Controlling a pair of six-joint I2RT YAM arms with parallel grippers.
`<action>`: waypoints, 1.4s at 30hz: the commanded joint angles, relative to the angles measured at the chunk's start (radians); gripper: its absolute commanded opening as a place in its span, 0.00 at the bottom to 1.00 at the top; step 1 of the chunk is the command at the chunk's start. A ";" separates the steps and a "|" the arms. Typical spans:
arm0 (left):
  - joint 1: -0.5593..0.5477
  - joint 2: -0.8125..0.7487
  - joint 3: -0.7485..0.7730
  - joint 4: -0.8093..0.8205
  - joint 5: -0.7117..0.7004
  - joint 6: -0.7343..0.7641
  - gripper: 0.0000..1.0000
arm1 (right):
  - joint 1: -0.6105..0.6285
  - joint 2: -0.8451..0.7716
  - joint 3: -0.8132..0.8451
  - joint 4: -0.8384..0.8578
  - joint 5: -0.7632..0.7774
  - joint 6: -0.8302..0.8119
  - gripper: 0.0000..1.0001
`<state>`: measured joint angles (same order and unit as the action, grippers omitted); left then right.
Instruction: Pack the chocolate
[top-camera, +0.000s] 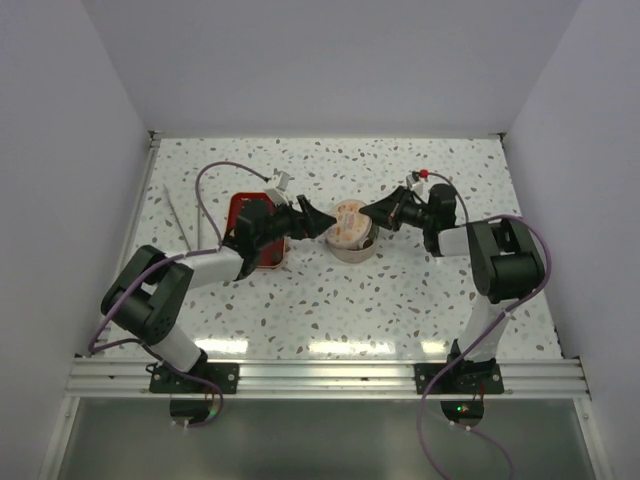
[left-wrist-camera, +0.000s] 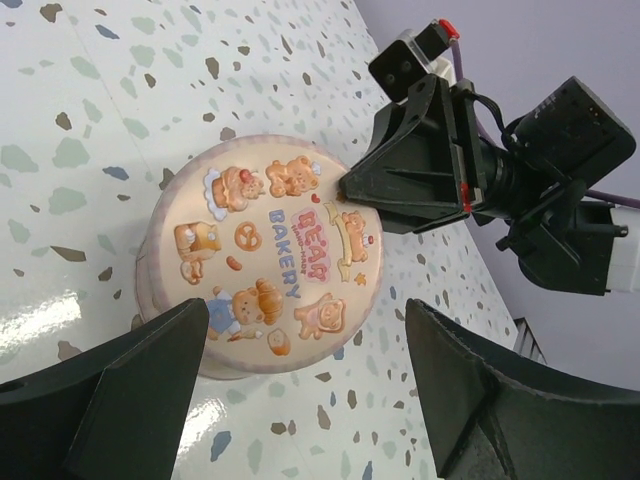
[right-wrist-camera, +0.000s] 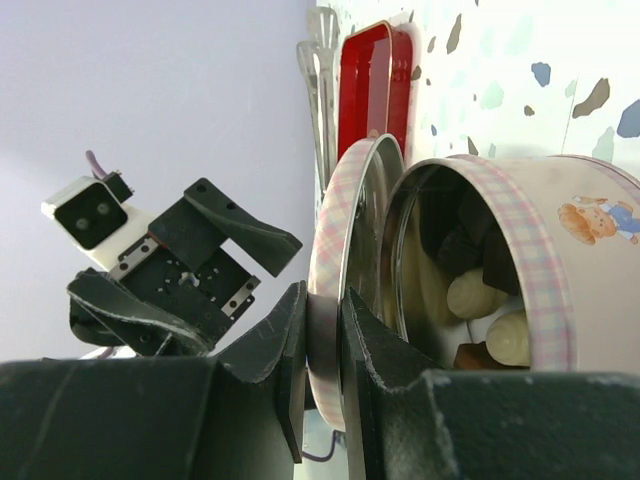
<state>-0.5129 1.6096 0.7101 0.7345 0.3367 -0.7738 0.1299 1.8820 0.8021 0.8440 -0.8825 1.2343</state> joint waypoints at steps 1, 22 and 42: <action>-0.001 -0.022 0.015 0.005 -0.002 0.034 0.85 | -0.027 -0.067 -0.012 0.012 -0.006 -0.016 0.09; -0.004 0.050 0.071 -0.052 0.047 0.053 0.85 | -0.104 -0.109 -0.047 0.055 -0.030 0.034 0.09; -0.036 0.095 0.124 -0.081 0.048 0.082 0.85 | -0.173 -0.003 -0.110 0.333 -0.042 0.194 0.10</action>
<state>-0.5312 1.6855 0.7826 0.6594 0.3782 -0.7349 -0.0166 1.8626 0.7052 1.0847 -0.9100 1.4147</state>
